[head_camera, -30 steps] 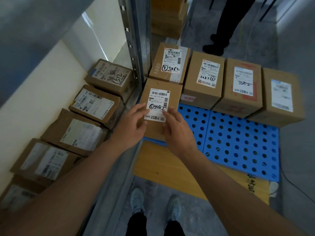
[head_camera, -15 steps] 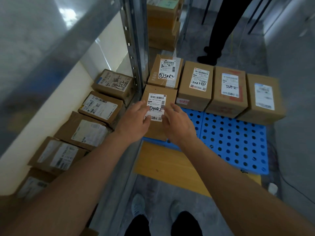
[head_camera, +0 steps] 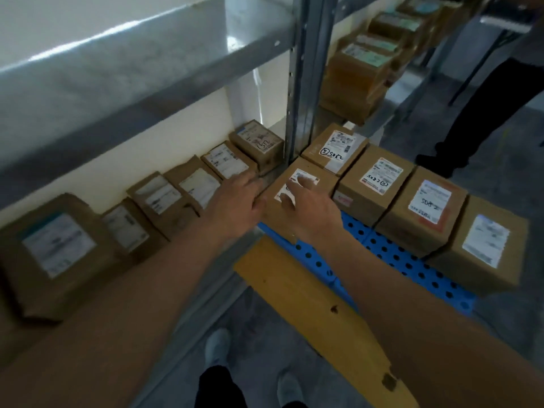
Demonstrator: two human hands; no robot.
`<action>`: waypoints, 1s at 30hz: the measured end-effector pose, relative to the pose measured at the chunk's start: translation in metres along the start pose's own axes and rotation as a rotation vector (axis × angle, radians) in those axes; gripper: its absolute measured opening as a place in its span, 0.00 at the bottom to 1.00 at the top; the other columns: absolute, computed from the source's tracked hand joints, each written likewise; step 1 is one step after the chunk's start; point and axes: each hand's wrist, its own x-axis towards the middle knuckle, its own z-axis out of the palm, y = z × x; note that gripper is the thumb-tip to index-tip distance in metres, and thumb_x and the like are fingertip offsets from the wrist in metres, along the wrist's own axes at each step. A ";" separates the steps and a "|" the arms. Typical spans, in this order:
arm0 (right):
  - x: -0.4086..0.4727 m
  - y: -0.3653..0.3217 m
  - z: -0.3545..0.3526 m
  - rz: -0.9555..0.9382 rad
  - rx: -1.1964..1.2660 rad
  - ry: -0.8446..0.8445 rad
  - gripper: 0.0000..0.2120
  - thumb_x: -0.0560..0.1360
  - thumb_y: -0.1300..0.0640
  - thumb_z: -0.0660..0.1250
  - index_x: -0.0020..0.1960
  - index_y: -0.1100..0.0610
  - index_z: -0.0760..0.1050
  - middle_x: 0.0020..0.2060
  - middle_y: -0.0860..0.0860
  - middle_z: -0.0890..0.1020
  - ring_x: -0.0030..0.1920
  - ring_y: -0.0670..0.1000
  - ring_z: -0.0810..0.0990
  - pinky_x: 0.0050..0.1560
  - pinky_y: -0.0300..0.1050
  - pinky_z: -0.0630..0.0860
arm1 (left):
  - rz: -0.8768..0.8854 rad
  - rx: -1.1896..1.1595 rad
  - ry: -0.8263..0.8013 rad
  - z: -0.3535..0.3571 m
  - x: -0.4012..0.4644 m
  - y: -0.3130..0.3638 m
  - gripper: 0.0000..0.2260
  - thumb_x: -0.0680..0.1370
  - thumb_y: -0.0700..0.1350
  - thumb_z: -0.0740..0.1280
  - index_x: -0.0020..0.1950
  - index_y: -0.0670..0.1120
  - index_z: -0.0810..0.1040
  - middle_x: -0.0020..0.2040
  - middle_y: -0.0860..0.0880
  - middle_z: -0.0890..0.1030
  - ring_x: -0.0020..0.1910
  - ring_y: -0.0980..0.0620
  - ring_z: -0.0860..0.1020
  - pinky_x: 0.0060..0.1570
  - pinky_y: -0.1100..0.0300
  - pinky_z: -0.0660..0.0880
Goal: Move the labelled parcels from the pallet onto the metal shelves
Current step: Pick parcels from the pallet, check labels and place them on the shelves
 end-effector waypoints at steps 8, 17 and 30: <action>-0.025 -0.054 -0.022 -0.307 0.063 -0.020 0.18 0.83 0.47 0.54 0.67 0.53 0.73 0.63 0.53 0.76 0.58 0.59 0.78 0.54 0.57 0.77 | -0.225 0.046 0.079 -0.045 -0.089 0.012 0.27 0.81 0.55 0.52 0.76 0.44 0.72 0.75 0.41 0.72 0.71 0.39 0.71 0.73 0.44 0.66; -0.067 -0.130 -0.024 -0.498 0.013 -0.091 0.24 0.84 0.43 0.53 0.74 0.55 0.68 0.70 0.58 0.73 0.67 0.62 0.74 0.61 0.60 0.76 | -0.378 0.095 0.183 -0.077 -0.194 -0.005 0.21 0.81 0.54 0.54 0.69 0.49 0.76 0.66 0.47 0.78 0.63 0.43 0.76 0.63 0.46 0.75; -0.180 -0.268 0.005 -0.803 -0.056 -0.129 0.25 0.83 0.37 0.49 0.69 0.50 0.72 0.65 0.49 0.77 0.58 0.52 0.79 0.53 0.51 0.80 | -0.607 0.159 0.273 -0.122 -0.396 -0.033 0.21 0.84 0.58 0.54 0.74 0.51 0.69 0.72 0.50 0.72 0.66 0.47 0.75 0.62 0.45 0.77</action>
